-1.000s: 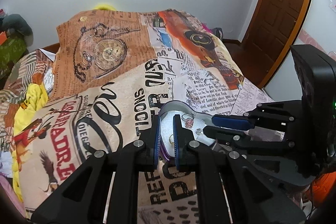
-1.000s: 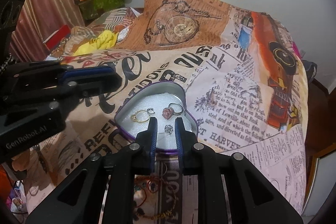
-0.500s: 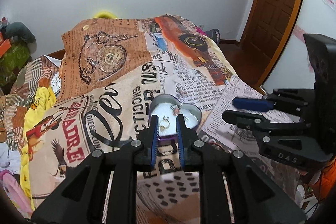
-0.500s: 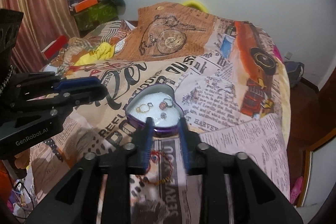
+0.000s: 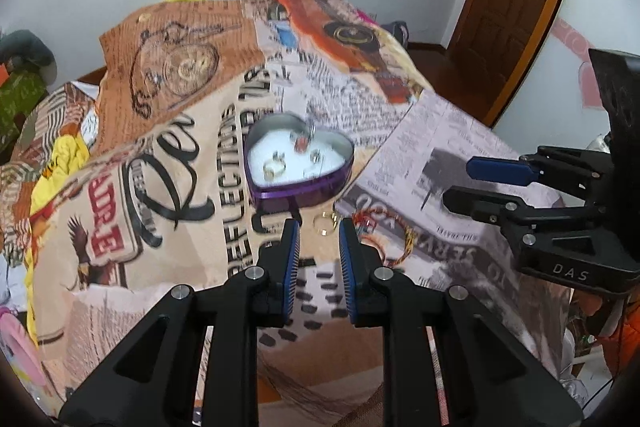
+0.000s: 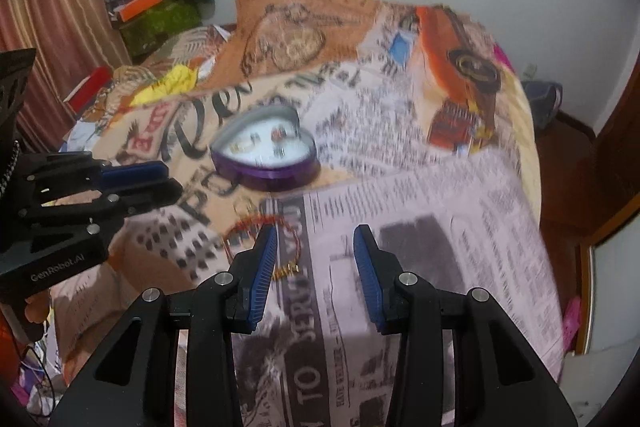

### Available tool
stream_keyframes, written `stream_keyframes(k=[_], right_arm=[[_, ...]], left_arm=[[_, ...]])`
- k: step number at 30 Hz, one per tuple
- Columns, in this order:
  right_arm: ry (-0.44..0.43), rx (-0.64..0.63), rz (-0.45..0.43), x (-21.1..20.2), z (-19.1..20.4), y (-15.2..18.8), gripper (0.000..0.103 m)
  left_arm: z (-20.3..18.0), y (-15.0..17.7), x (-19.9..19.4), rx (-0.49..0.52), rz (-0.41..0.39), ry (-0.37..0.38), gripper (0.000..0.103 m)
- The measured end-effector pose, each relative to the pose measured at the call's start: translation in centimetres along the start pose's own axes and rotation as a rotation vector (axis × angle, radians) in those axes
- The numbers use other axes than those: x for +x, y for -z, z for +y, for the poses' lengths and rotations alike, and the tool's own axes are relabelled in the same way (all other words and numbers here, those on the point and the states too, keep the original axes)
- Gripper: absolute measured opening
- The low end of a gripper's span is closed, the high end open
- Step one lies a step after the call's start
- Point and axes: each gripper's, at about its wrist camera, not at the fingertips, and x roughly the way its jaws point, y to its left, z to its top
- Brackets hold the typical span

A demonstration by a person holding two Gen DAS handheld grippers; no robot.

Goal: Organize jewelry
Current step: 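Grasp the gold and red wire bracelet with the right tool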

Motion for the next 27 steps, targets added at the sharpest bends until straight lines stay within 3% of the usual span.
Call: stream_keyframes(k=[12,17,21,27], right_arm=[[-0.036,0.018,0.105,4.2,1.7,2.3,0.036],[-0.041,0.036,0.089,4.4,1.1,2.7,0.035],[-0.034,0.062,0.089,4.4,0.5,2.5,0.024],[0.01,0.059,0.092,4.3,-0.1,1.9,0.017]], left_arm=[[0.8,2.8,1.3,-0.017,0.044,-0.042,0.019],[1.3,2.9,1.4,-0.04,0.042,-0.032,0.019],[1.5,2.9,1.3,-0.051,0.031,-0.032,0.019],[1.1,3.1,1.2,-0.029,0.025,-0.04,0.019]])
